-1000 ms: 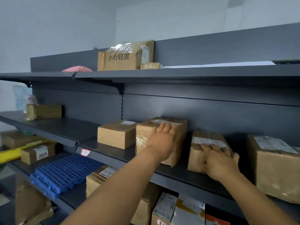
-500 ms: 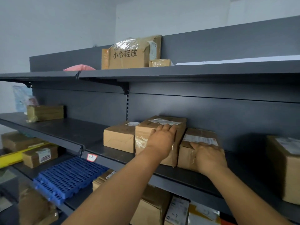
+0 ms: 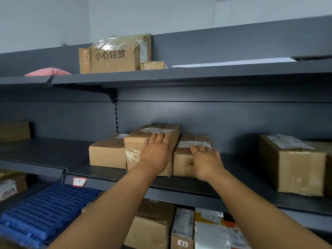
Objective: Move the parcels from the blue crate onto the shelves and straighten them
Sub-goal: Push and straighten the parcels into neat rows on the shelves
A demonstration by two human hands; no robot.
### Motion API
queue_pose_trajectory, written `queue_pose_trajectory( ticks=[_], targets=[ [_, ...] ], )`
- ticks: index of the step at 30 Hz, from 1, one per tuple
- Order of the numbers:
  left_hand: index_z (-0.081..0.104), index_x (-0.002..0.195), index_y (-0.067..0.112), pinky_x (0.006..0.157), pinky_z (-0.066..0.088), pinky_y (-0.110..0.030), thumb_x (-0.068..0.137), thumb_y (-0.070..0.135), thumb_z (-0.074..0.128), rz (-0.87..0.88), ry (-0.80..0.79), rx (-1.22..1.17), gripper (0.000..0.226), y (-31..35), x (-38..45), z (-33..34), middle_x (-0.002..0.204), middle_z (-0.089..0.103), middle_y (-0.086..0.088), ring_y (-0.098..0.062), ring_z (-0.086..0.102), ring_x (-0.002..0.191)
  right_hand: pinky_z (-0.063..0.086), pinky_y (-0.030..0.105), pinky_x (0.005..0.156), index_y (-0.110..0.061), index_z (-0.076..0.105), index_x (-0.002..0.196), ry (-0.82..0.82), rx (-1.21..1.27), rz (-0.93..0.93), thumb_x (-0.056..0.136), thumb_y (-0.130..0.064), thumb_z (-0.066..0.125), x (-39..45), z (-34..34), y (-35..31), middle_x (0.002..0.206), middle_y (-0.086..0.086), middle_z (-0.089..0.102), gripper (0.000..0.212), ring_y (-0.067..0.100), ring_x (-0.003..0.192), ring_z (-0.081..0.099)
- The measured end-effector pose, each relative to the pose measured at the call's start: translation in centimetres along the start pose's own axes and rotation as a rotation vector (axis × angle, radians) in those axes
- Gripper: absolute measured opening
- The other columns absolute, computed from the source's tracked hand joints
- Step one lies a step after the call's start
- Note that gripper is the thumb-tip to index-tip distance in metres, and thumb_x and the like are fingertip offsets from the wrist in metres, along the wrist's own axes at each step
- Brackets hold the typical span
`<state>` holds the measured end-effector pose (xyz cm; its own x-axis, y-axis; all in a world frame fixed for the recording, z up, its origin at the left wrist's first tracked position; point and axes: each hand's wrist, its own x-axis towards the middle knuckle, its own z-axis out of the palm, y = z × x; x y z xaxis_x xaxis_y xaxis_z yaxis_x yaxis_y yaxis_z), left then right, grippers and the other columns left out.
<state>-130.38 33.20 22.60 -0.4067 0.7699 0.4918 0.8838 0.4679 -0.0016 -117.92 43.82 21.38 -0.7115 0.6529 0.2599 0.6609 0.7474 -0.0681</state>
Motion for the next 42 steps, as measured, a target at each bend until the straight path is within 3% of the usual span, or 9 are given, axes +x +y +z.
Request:
queue_pose_trajectory(
  ticks=[4, 10, 24, 36, 42],
  targets=[
    [0.002, 0.154, 0.018, 0.119, 0.004, -0.041, 0.091, 0.02, 0.057, 0.103, -0.008, -0.034, 0.084, 2.3, -1.2, 0.1, 0.162, 0.0, -0.004, -0.024, -0.004, 0.148, 0.0, 0.04, 0.119, -0.017, 0.005, 0.155, 0.075, 0.016, 0.028, 0.088, -0.031, 0.065, -2.4, -0.7, 1.7, 0.162, 0.002, 0.009, 0.091, 0.023, 0.149, 0.003],
    [0.0, 0.154, 0.018, 0.119, 0.0, -0.037, 0.092, 0.031, 0.058, 0.249, -0.008, -0.104, 0.086, 8.8, -2.1, -0.3, 0.162, 0.0, -0.002, -0.02, -0.003, 0.149, -0.003, 0.038, 0.119, -0.016, -0.001, 0.155, 0.122, 0.015, 0.069, 0.09, -0.041, 0.062, -7.5, -2.9, 5.8, 0.163, 0.001, 0.0, 0.094, 0.02, 0.149, -0.004],
    [0.003, 0.154, 0.018, 0.12, 0.004, -0.034, 0.091, 0.041, 0.058, 0.412, 0.029, -0.23, 0.086, 31.1, -1.9, -2.2, 0.162, 0.004, -0.001, -0.017, 0.003, 0.148, 0.0, 0.036, 0.12, -0.015, 0.001, 0.155, 0.185, -0.063, 0.21, 0.089, -0.039, 0.061, -16.9, -8.9, 25.0, 0.163, 0.002, 0.002, 0.092, 0.02, 0.149, 0.0],
    [0.004, 0.154, 0.017, 0.12, 0.004, -0.037, 0.092, 0.034, 0.06, 0.504, -0.044, -0.184, 0.085, 49.0, 0.3, -1.4, 0.162, 0.005, -0.003, -0.019, 0.003, 0.149, 0.004, 0.042, 0.119, -0.021, 0.004, 0.155, 0.175, -0.098, 0.473, 0.085, -0.024, 0.065, -22.5, -11.7, 45.4, 0.162, -0.001, 0.008, 0.092, 0.022, 0.149, 0.002],
    [0.008, 0.154, 0.019, 0.12, 0.006, -0.04, 0.091, 0.019, 0.061, 0.503, -0.081, -0.123, 0.082, 53.3, 2.3, -0.4, 0.161, 0.01, -0.005, -0.023, 0.007, 0.148, 0.008, 0.042, 0.119, -0.025, 0.012, 0.154, 0.092, -0.136, 0.445, 0.086, -0.021, 0.063, -22.6, -11.4, 51.3, 0.161, -0.001, 0.015, 0.086, 0.027, 0.149, 0.007]
  ],
)
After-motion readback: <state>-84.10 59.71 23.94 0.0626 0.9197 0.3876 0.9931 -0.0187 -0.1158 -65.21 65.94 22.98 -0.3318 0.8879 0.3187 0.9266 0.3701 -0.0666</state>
